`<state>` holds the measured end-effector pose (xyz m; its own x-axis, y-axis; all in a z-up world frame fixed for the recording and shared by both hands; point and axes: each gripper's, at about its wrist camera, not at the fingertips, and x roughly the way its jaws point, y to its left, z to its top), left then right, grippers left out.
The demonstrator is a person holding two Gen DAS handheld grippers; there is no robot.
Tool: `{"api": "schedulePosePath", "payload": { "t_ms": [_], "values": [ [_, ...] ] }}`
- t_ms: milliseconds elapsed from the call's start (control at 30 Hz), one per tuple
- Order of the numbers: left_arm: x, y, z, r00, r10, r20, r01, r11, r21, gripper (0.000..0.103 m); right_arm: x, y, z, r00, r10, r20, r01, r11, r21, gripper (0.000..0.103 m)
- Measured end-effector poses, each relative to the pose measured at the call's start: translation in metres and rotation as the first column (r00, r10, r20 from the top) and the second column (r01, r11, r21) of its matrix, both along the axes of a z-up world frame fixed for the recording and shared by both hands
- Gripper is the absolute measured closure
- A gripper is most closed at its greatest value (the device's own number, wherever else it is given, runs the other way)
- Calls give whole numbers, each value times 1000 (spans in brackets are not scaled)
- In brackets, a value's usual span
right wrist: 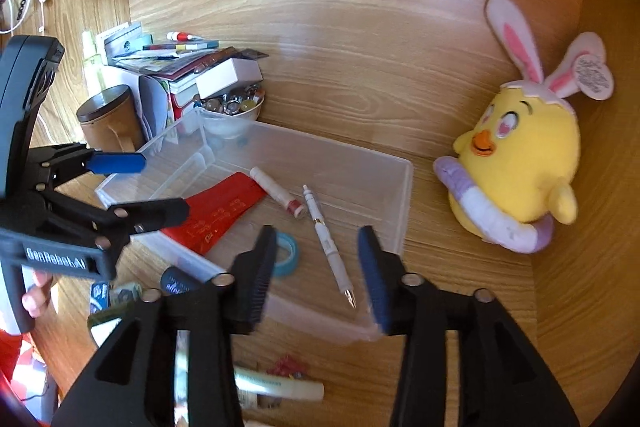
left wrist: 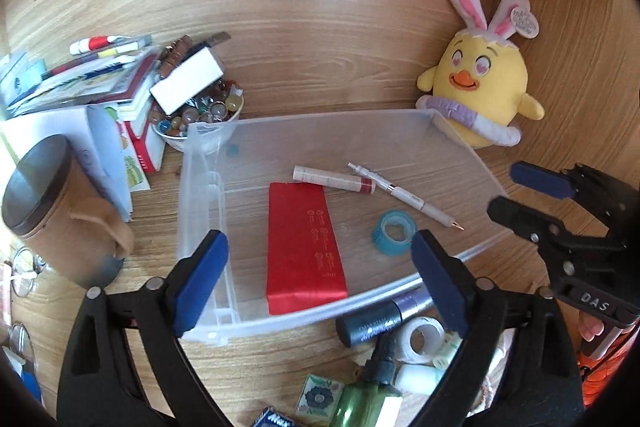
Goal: Organize objects
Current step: 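Grasp the green glass bottle with the left tool while the right tool grasps the pink tube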
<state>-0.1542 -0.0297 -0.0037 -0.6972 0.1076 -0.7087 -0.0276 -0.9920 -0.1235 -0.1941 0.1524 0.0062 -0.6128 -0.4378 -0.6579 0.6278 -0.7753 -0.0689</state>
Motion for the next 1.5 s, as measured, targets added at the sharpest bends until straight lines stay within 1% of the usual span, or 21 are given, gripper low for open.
{"api": "schedulePosePath", "payload": {
  "t_ms": [133,200,300,367,467,567,600,667,767,867,933,1100,1167,1200,1267,1333,1367,1400,1433,1467,1500],
  "values": [
    [17,-2,4,1000,20,-12,-20,1000,-10,4,15,15,4,1000,-16,-10,15,1000,-24,33],
    [25,-4,4,1000,24,-9,-24,1000,-12,4,21,19,5,1000,-24,-8,24,999,-33,30],
    [35,-6,2,1000,27,-4,-28,1000,-8,4,32,25,1,999,-43,-11,43,999,-23,20],
    [43,-6,0,999,32,-3,-32,999,-9,4,41,28,-4,999,-45,-13,45,999,-13,20],
    [54,-6,-5,999,38,1,-38,999,-12,4,49,35,-14,999,-45,17,45,999,-4,19],
    [64,-4,-13,999,37,16,-37,999,4,4,54,42,-27,997,-50,65,50,999,-4,19],
    [67,-2,-17,998,56,28,-56,998,2,4,56,44,-33,995,-49,87,50,999,-5,19],
    [73,3,-23,998,56,36,-56,998,-2,4,58,48,-42,991,-37,128,38,999,-8,19],
    [82,10,-34,998,44,54,-45,999,1,4,61,53,-59,981,-4,196,6,1000,-8,19],
    [89,18,-43,997,29,72,-29,1000,6,4,64,52,-72,971,25,237,-27,1000,2,19],
    [92,23,-49,997,25,69,-24,1000,-9,4,65,51,-76,969,36,245,-38,999,4,19],
    [96,29,-57,996,31,78,-31,1000,-1,5,66,47,-79,965,74,251,-76,997,-1,19],
    [97,28,-57,996,40,74,-40,999,4,10,67,48,-79,966,78,247,-81,997,0,21],
    [98,28,-58,996,39,74,-40,999,4,15,67,49,-80,965,80,248,-83,997,1,22],
    [98,28,-58,997,35,73,-35,999,10,19,69,53,-80,966,79,247,-81,997,1,28],
    [99,29,-58,997,33,66,-34,999,8,23,71,57,-79,965,82,249,-85,996,0,40],
    [100,29,-58,997,31,64,-31,1000,5,24,74,59,-79,965,81,250,-84,996,1,43],
    [100,30,-58,998,29,63,-30,1000,6,26,76,61,-79,965,81,249,-84,996,2,49],
    [99,30,-58,998,28,62,-28,1000,7,27,78,62,-78,966,80,248,-83,997,4,53],
    [99,31,-59,998,27,62,-28,1000,8,28,80,63,-78,966,77,245,-82,997,9,55],
    [98,31,-60,998,27,64,-27,1000,11,31,82,64,-78,967,75,242,-81,997,13,59]
  ]
}}
